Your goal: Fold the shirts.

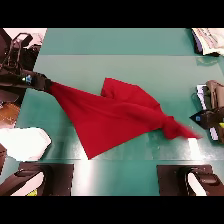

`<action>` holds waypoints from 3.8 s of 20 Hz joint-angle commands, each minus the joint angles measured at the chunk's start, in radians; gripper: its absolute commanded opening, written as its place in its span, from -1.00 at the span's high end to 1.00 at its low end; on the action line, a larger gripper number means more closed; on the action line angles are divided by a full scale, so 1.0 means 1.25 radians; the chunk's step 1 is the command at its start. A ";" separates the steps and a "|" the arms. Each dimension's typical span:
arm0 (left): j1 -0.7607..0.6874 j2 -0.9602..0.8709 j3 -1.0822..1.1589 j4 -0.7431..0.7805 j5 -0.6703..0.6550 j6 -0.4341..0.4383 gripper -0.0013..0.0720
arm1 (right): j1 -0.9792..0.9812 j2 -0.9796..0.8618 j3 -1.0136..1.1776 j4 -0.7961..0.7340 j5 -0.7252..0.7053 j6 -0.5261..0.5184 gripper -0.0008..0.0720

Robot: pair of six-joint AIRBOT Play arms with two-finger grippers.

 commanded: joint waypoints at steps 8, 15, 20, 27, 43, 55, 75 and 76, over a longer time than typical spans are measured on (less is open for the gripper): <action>0.054 0.001 -0.039 0.002 0.081 -0.014 0.90 | 0.000 -0.346 0.163 0.209 -0.121 -0.092 -0.14; 0.054 0.001 -0.040 -0.004 0.078 -0.014 0.90 | 0.013 -0.883 0.474 0.392 -0.131 -0.146 -0.14; 0.054 0.001 -0.042 -0.034 0.078 -0.014 0.90 | 0.076 -1.088 0.647 0.393 -0.154 -0.146 -0.13; 0.054 0.001 -0.042 -0.055 0.078 -0.014 0.90 | 0.157 -1.221 0.820 0.386 -0.145 -0.144 -0.13; 0.054 0.011 0.064 -0.060 0.047 -0.014 0.90 | 0.135 -1.002 0.841 0.345 -0.239 -0.136 0.94; 0.054 0.043 0.698 -0.210 0.000 -0.014 0.90 | -0.169 -0.388 0.841 0.345 -0.308 -0.139 0.94; 0.054 -0.090 0.277 -0.309 -0.044 -0.029 0.90 | -0.115 -0.628 0.839 0.164 -0.004 -0.051 0.94; 0.054 -0.139 0.247 -0.308 -0.035 -0.025 0.90 | -0.079 -0.683 0.839 0.115 -0.014 -0.044 0.94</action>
